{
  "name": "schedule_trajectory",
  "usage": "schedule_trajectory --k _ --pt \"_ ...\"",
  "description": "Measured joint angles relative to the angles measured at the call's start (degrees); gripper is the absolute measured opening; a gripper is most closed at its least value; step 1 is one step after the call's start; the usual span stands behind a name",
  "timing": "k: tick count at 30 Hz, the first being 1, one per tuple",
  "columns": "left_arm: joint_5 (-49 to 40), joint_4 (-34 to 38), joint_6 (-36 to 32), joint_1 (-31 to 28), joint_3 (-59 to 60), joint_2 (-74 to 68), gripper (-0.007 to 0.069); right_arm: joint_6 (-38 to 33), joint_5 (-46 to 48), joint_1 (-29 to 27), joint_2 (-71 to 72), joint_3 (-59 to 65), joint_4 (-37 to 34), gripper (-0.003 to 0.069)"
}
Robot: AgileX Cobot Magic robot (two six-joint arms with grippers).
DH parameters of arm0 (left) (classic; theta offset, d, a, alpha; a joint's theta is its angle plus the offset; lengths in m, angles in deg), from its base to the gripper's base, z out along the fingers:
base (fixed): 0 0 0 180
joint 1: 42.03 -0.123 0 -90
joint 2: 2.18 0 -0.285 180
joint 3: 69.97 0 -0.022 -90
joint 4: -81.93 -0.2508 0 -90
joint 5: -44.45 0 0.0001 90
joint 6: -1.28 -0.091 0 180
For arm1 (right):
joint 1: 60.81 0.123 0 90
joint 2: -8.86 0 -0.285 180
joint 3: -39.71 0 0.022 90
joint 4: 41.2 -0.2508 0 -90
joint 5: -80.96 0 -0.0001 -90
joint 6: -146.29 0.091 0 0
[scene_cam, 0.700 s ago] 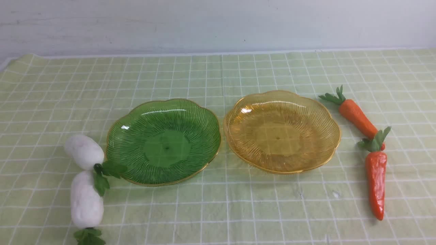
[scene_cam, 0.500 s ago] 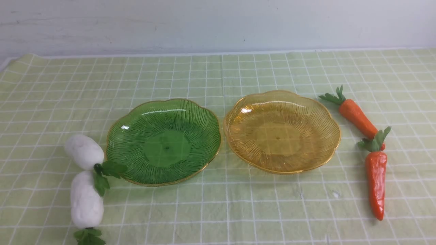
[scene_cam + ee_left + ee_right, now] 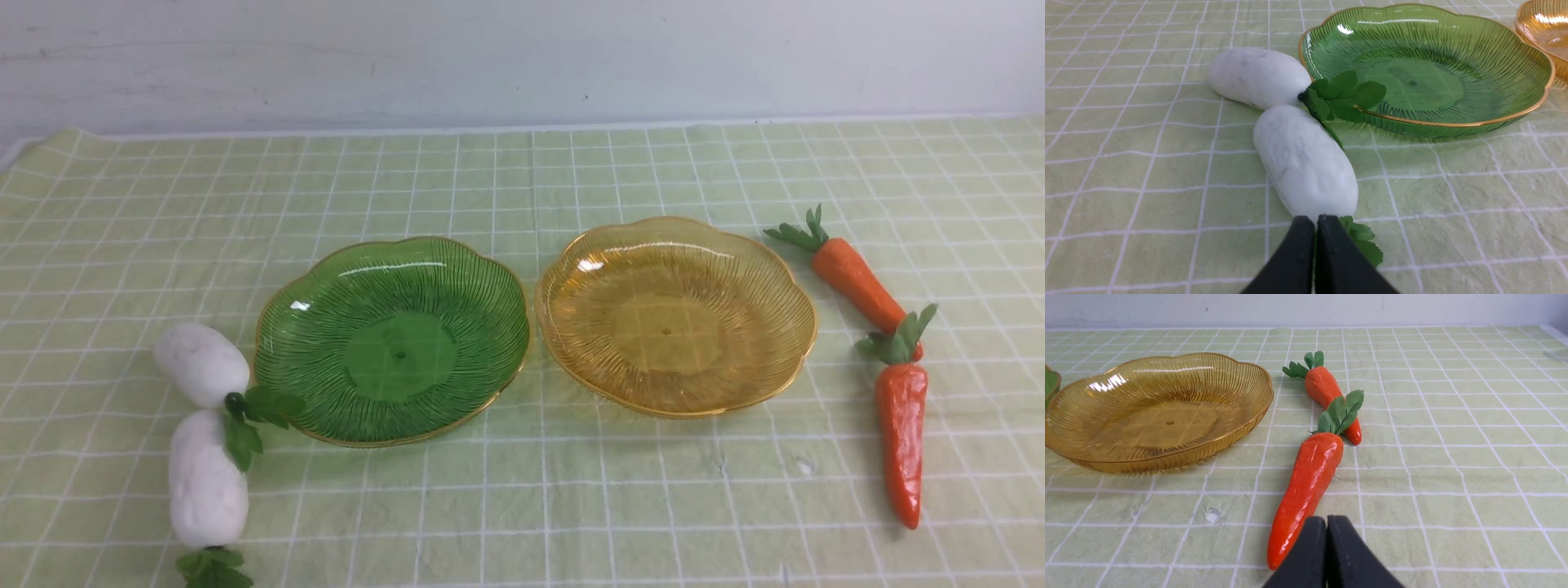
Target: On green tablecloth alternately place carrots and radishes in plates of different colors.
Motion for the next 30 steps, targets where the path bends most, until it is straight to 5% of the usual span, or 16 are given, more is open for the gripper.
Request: schedule_trajectory --k 13,21,30 --pt "0.00 0.00 0.00 0.00 0.00 0.00 -0.0008 0.00 0.00 0.00 0.00 0.00 0.00 -0.0015" --pt "0.00 0.00 0.00 0.00 0.00 0.00 -0.0008 -3.05 -0.08 0.00 0.00 0.00 7.91 -0.0015" --pt "1.02 3.43 1.98 0.00 0.00 0.00 -0.0008 -2.69 -0.41 0.00 0.00 0.01 8.45 -0.0015"
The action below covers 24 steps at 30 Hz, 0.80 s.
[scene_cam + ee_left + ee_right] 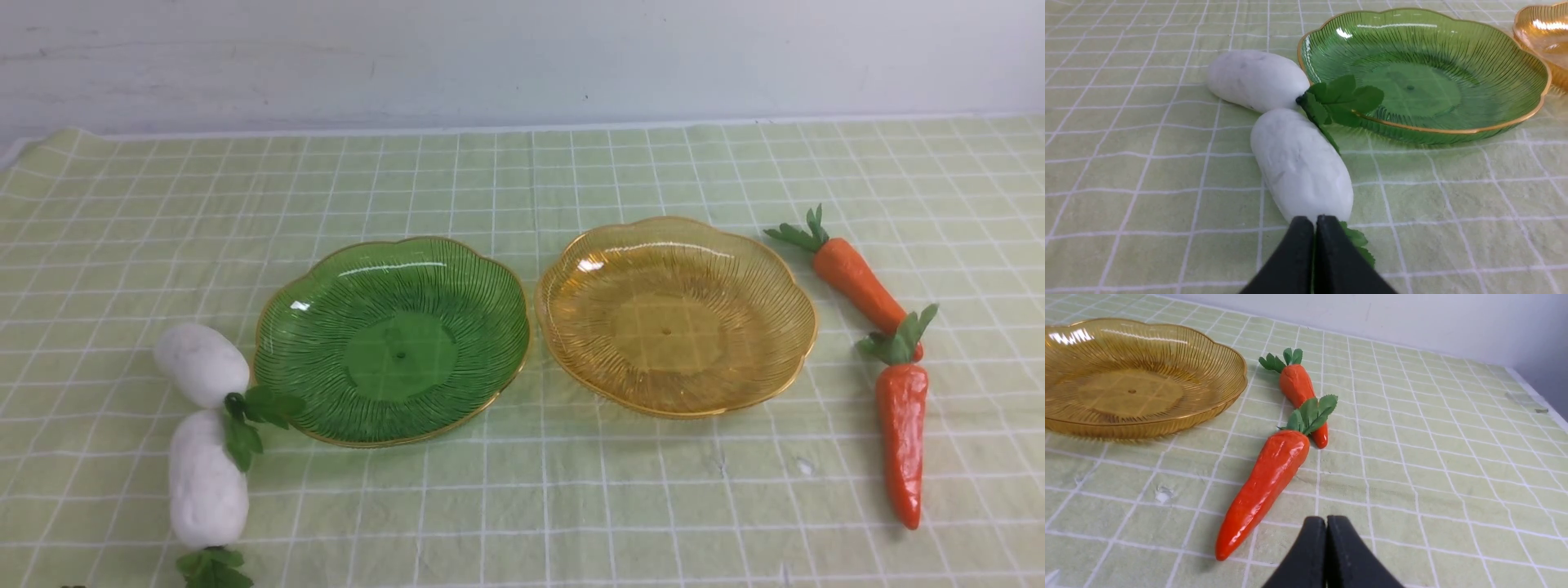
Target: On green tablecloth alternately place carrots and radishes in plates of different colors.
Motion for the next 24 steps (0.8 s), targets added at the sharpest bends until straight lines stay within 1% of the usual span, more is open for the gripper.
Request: schedule_trajectory --k 1,2,4,5,7,8,9,11,14,16,18,21,24 --pt "0.38 3.49 1.69 0.00 0.00 0.00 -0.0008 1.38 -0.33 0.00 0.00 0.11 -2.36 -0.0015" --pt "0.48 4.19 2.51 0.00 0.00 0.00 -0.0008 1.63 -0.38 0.00 0.00 0.11 -2.36 -0.0015" --pt "0.69 15.18 9.18 0.00 0.00 0.00 -0.0008 5.47 -0.53 0.00 0.00 0.11 -9.46 -0.0015" --pt "0.83 20.69 11.62 0.00 0.07 0.00 -0.0008 7.63 -0.59 0.00 0.00 0.17 -14.79 -0.0015" --pt "2.03 31.03 16.14 0.00 0.14 0.00 -0.0008 11.25 -0.82 0.00 0.00 0.32 -23.18 -0.0015" --pt "3.05 35.86 16.95 0.00 0.14 0.00 -0.0008 12.25 -0.95 0.00 0.00 0.39 -28.11 -0.0015" --pt "3.81 39.32 17.32 0.00 0.14 0.00 -0.0008 12.69 -0.95 0.00 0.00 0.47 -31.28 -0.0015" --pt "4.94 43.59 17.60 0.00 0.14 0.00 -0.0008 13.12 -0.95 0.00 0.00 0.49 -35.06 -0.0015" --pt "6.95 47.38 17.65 0.00 0.14 0.00 -0.0008 13.41 -0.98 0.00 0.00 0.53 -39.43 -0.0015" --pt "8.44 48.74 17.65 0.00 0.14 0.00 -0.0008 13.41 -1.16 0.00 0.00 0.48 -40.60 -0.0015" --pt "9.43 48.06 15.27 0.00 0.14 0.00 -0.0008 13.19 -1.41 0.00 0.00 0.48 -40.93 -0.0015" --pt "8.94 45.95 9.35 0.00 0.14 0.00 -0.0008 12.43 -1.77 0.00 0.00 0.48 -41.96 -0.0015" --pt "3.76 44.96 5.60 0.00 -2.93 -1.12 -0.0008 10.13 -1.23 0.00 0.00 -1.00 -41.29 -0.0015"
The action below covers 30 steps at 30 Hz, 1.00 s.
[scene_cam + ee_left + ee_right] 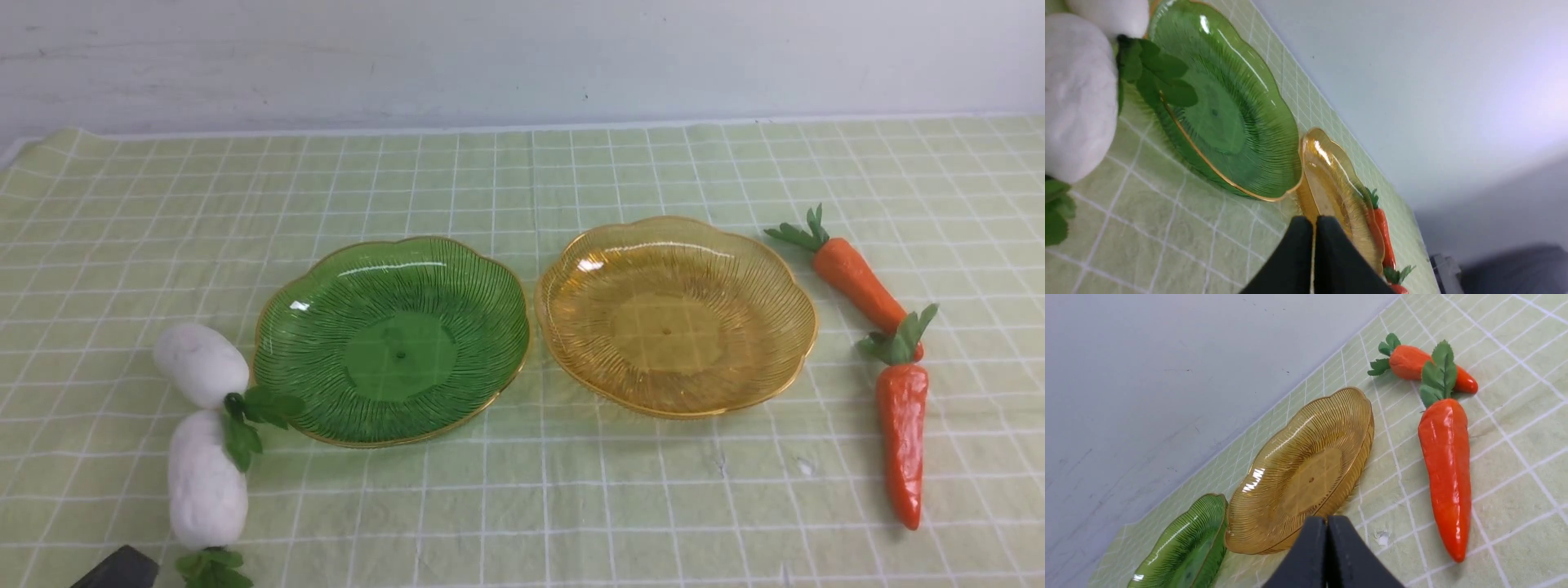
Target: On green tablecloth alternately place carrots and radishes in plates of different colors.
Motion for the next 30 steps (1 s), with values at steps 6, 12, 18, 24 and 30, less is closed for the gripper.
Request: schedule_trajectory --k 6,12,18,24,30 --pt "-14.41 -8.48 -4.63 0.00 -13.63 -13.61 -0.0008 -4.39 3.58 0.00 -3.92 -10.66 7.43 -0.0015" --pt "-31.34 -18.27 -5.09 0.00 -23.72 -29.10 -0.0008 1.40 18.33 0.00 -17.60 -20.13 21.69 -0.0015" --pt "-38.40 -21.77 -5.28 0.00 -28.12 -41.65 -0.0008 7.12 29.51 0.00 -33.04 -27.75 33.63 -0.0015" --pt "-38.45 -22.34 -7.75 0.00 -28.44 -51.36 -0.0007 4.78 28.96 0.00 -50.92 -34.56 36.17 -0.0008" --pt "-37.76 -22.29 -11.26 0.00 -28.44 -53.33 -0.0003 -1.27 25.51 0.00 -64.77 -38.62 29.90 0.0046"
